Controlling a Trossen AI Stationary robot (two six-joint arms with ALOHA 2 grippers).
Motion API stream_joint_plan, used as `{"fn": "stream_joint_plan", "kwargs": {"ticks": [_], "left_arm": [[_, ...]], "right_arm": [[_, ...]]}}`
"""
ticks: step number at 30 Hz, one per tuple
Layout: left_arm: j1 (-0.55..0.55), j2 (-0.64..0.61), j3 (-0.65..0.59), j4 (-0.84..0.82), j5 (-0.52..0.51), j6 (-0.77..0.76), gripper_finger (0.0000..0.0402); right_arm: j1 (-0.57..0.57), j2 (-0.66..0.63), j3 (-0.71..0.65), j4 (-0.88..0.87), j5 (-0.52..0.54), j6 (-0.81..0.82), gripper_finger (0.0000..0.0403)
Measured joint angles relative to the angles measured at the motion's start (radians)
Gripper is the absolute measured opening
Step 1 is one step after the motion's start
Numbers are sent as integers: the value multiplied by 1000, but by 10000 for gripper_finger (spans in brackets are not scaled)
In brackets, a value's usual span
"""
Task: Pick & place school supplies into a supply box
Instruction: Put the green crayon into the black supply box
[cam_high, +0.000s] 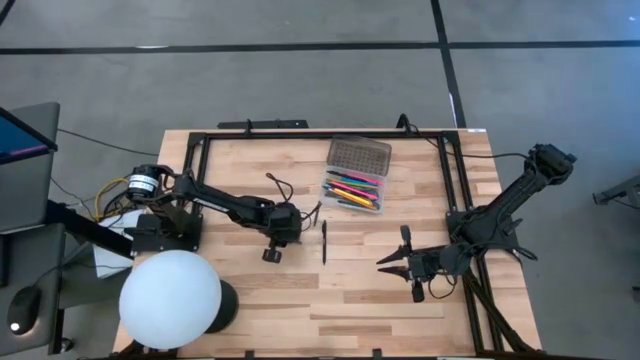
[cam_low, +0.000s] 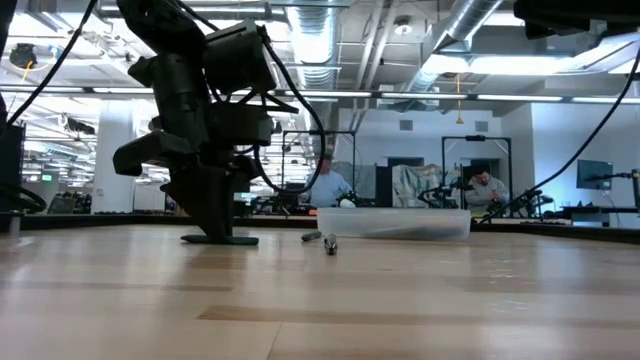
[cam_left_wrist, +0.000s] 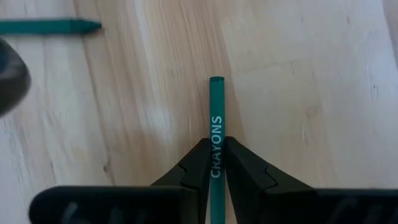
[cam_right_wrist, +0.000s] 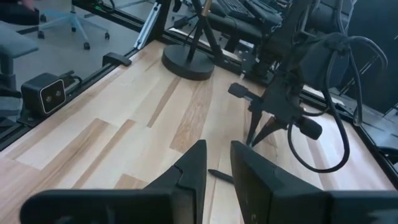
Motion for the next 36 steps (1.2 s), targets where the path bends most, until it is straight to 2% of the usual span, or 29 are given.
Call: {"fn": "stream_joint_plan", "kwargs": {"ticks": [8, 22, 36], "left_arm": [[0, 4, 32, -64, -7, -15, 43], [0, 4, 31, -43, -24, 51, 43], [0, 5, 31, -39, -12, 53, 43]], "right_arm": [[0, 0, 0, 0, 0, 18, 67], [0, 0, 0, -7, 0, 26, 67], [0, 0, 0, -7, 0, 26, 67]]}}
